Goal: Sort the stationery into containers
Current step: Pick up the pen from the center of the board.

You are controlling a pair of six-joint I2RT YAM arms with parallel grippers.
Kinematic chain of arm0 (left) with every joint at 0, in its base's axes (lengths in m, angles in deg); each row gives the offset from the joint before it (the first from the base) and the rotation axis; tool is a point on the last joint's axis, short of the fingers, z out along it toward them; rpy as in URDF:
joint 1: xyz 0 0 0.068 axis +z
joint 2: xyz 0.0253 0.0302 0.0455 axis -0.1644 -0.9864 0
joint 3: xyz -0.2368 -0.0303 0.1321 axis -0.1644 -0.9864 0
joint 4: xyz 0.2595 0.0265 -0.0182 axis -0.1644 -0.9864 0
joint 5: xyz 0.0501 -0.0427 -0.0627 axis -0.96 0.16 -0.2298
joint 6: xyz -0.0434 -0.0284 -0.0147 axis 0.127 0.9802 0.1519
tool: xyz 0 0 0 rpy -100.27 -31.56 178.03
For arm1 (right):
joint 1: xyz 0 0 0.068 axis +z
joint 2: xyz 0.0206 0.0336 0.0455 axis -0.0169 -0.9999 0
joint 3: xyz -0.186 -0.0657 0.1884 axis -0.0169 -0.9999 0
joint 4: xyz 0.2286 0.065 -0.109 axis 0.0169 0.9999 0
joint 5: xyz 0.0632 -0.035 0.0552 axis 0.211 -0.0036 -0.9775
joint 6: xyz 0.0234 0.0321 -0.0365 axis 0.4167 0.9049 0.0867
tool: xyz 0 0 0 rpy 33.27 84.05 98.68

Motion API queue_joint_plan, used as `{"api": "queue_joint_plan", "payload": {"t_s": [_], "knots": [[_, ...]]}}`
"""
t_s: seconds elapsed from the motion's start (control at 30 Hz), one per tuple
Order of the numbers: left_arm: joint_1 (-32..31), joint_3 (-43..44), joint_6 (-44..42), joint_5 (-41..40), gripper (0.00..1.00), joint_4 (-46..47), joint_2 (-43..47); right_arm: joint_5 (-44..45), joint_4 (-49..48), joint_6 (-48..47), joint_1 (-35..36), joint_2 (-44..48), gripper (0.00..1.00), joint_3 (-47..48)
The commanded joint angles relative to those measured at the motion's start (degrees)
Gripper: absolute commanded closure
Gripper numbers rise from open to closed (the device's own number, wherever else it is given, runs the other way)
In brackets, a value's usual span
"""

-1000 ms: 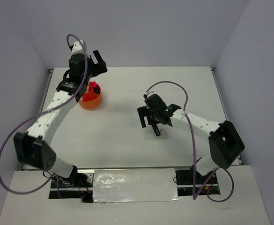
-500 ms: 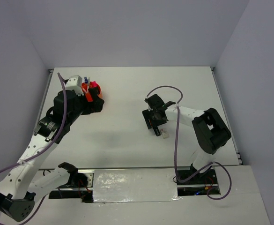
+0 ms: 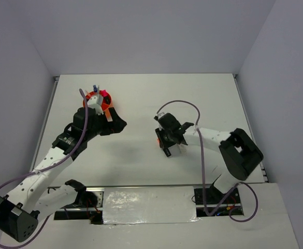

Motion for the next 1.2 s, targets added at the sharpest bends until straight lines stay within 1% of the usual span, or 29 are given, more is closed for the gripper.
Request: {"api": "queue_joint_plan", "payload": {"t_s": [0.0, 0.07, 0.1, 0.17, 0.2, 0.27, 0.3, 0.43, 0.53, 0.57, 0.6, 0.67, 0.7, 0.8, 0.9, 0.93, 0.97, 1.0, 1.03, 1.07, 1.13, 1.17], "knots": [[-5.2, -2.3, 7.6, 7.1, 0.01, 14.8, -0.6, -3.1, -8.5, -0.8, 6.1, 12.4, 1.00, -2.4], [-8.0, -1.8, 10.3, 6.5, 0.01, 17.3, -2.7, -2.5, -10.9, -0.5, 9.5, 15.9, 1.00, -3.1], [-10.4, -1.3, 11.1, 6.3, 0.01, 19.9, -3.6, -1.6, -11.4, 0.0, 10.5, 19.1, 1.00, -3.1], [-12.7, 0.6, 12.4, 5.2, 0.01, 20.5, -6.2, 0.5, -13.6, 0.8, 12.1, 22.2, 1.00, -4.3], [-14.9, 1.1, 12.7, 4.1, 0.01, 20.1, -6.9, 1.5, -14.8, 1.8, 13.4, 25.7, 1.00, -5.0], [-16.8, 2.6, 13.4, 1.7, 0.02, 20.1, -8.3, 2.3, -17.9, 2.7, 14.4, 29.1, 1.00, -7.4], [-18.4, 2.8, 13.6, 1.6, 0.03, 20.8, -8.6, 2.6, -18.0, 3.4, 15.0, 31.8, 1.00, -7.9], [-21.1, 3.5, 14.8, 2.8, 0.08, 24.8, -9.2, 4.6, -17.9, 4.2, 15.2, 35.2, 1.00, -8.2], [-22.9, 4.5, 14.6, 2.4, 0.15, 25.0, -9.9, 5.4, -18.0, 4.4, 15.4, 37.8, 1.00, -9.0], [-23.1, 4.6, 14.3, 1.9, 0.18, 25.0, -10.3, 5.0, -18.0, 4.6, 15.4, 38.5, 1.00, -9.6], [-23.4, 4.7, 14.3, 1.7, 0.24, 24.9, -10.6, 4.7, -18.0, 4.6, 15.4, 39.7, 1.00, -9.8], [-23.4, 4.6, 14.4, 1.6, 0.29, 25.3, -11.4, 4.2, -18.0, 4.7, 15.6, 40.5, 1.00, -10.1], [-23.4, 4.7, 14.5, 2.0, 0.36, 25.3, -11.8, 4.4, -18.0, 4.7, 15.8, 41.2, 1.00, -10.2], [-23.6, 5.1, 14.6, 3.5, 0.47, 26.0, -13.4, 5.4, -18.0, 4.6, 15.8, 42.6, 1.00, -10.5], [-23.8, 5.2, 14.6, 4.0, 0.45, 26.3, -14.7, 5.8, -18.0, 4.4, 15.8, 43.3, 1.00, -10.4], [-23.8, 5.1, 14.6, 4.2, 0.45, 26.5, -15.1, 5.9, -18.0, 4.4, 15.8, 43.3, 1.00, -10.1], [-23.9, 5.0, 14.6, 4.3, 0.62, 26.9, -15.2, 6.0, -17.8, 4.2, 15.8, 43.0, 1.00, -9.8], [-24.0, 5.0, 14.3, 4.4, 0.74, 27.0, -15.3, 6.1, -17.6, 4.1, 15.8, 42.9, 1.00, -9.7], [-24.0, 5.2, 14.1, 4.1, 0.83, 26.8, -15.2, 6.2, -17.1, 3.9, 15.8, 42.6, 1.00, -9.5], [-24.0, 5.3, 13.8, 3.7, 1.00, 26.6, -15.1, 6.3, -16.9, 3.9, 15.8, 42.3, 1.00, -9.3], [-24.0, 6.1, 11.8, 1.5, 1.00, 25.5, -14.4, 5.5, -17.3, 3.9, 15.8, 42.3, 0.68, -10.2], [-24.0, 6.6, 9.6, 0.4, 1.00, 25.0, -14.1, 5.2, -17.9, 4.1, 15.9, 43.0, 0.29, -10.8]]}}
